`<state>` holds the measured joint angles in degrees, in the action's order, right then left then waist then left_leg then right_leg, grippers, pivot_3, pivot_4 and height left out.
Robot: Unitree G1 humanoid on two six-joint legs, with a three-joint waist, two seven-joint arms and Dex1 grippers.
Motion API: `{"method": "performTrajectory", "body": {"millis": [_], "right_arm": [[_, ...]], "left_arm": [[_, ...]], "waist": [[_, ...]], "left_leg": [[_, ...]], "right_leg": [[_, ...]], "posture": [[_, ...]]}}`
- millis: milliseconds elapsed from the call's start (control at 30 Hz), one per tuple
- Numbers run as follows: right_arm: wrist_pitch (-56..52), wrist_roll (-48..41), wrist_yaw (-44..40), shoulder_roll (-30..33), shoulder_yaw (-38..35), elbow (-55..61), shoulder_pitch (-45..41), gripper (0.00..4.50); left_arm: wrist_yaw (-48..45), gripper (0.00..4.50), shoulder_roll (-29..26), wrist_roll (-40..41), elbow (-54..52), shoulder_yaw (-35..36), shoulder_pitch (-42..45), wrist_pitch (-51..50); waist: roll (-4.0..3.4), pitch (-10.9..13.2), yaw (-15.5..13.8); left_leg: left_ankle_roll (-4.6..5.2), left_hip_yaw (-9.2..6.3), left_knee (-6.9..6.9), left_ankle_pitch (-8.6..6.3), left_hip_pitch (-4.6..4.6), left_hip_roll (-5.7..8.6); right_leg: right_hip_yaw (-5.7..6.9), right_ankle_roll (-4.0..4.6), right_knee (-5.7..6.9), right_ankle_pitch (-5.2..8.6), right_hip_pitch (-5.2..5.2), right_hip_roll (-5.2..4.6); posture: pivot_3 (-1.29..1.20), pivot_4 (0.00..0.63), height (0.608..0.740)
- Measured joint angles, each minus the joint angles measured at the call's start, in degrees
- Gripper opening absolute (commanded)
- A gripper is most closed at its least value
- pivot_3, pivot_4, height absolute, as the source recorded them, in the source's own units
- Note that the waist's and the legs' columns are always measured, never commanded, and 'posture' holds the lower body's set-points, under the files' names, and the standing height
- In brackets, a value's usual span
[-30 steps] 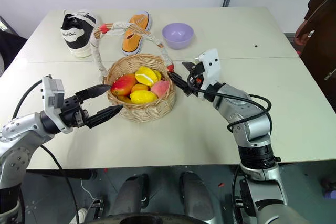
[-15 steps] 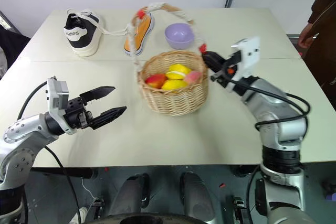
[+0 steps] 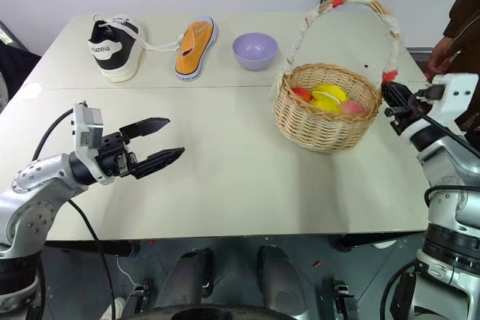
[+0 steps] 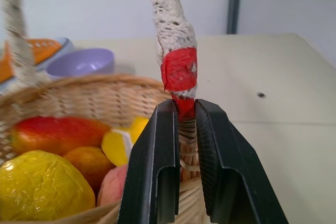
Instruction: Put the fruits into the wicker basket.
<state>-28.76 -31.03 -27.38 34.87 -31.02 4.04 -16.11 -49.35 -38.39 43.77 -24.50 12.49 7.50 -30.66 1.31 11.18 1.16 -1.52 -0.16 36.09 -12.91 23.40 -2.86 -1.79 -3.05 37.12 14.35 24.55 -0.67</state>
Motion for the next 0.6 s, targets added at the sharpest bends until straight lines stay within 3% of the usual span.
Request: {"method": "performTrajectory", "body": {"millis": [100, 133, 200, 367, 600], "right_arm": [[1.1, 0.3, 0.1, -0.1, -0.1, -0.1, 1.4, 0.48], [1.3, 0.0, 0.1, -0.2, -0.1, 0.1, 1.7, 0.75], [1.5, -0.2, 0.1, -0.3, 0.1, 0.8, 2.7, 1.37], [1.6, -0.1, -0.1, -0.5, 0.9, 0.8, 4.5, 3.86], [4.9, -0.7, -4.2, 0.1, -1.2, 3.1, 10.7, 3.86]], "left_arm": [[-0.4, 4.50, 0.0, -0.2, 0.5, -0.1, 0.1, 0.0], [-0.4, 4.50, 0.0, -0.3, 0.8, -0.1, 0.2, 0.0], [-0.5, 4.50, 0.0, -0.5, 1.0, -0.1, 0.2, 0.0], [-0.5, 4.50, 0.0, -0.7, 1.0, -0.1, 0.2, 0.0], [1.2, 4.50, -0.3, -1.7, 1.6, 0.8, -1.6, 0.0]], "waist": [[-0.01, 0.0, 0.1], [-0.02, 0.0, 0.1], [-0.02, 0.0, 0.0], [-0.03, 0.0, -0.1], [-0.03, 0.0, -0.2]], "left_leg": [[0.00, 0.02, 0.01, 0.00, -0.05, 0.00], [0.00, 0.01, 0.01, 0.00, -0.05, 0.00], [0.00, 0.01, 0.03, 0.00, -0.05, 0.00], [0.00, 0.02, 0.03, 0.00, -0.03, 0.00], [0.00, 0.02, 0.02, 0.00, -0.04, 0.00]], "right_leg": [[-0.04, 0.00, 0.05, 0.00, -0.01, 0.02], [-0.04, -0.01, 0.06, 0.01, -0.02, 0.02], [-0.04, -0.07, 0.05, 0.04, -0.03, 0.02], [-0.05, -0.04, 0.04, 0.03, -0.03, 0.01], [-0.05, -0.10, 0.03, 0.07, -0.03, 0.01]], "posture": [[0.00, 0.150, 0.740], [0.00, 0.150, 0.740], [0.00, 0.150, 0.740], [0.00, 0.150, 0.740], [0.00, 0.150, 0.740]]}}
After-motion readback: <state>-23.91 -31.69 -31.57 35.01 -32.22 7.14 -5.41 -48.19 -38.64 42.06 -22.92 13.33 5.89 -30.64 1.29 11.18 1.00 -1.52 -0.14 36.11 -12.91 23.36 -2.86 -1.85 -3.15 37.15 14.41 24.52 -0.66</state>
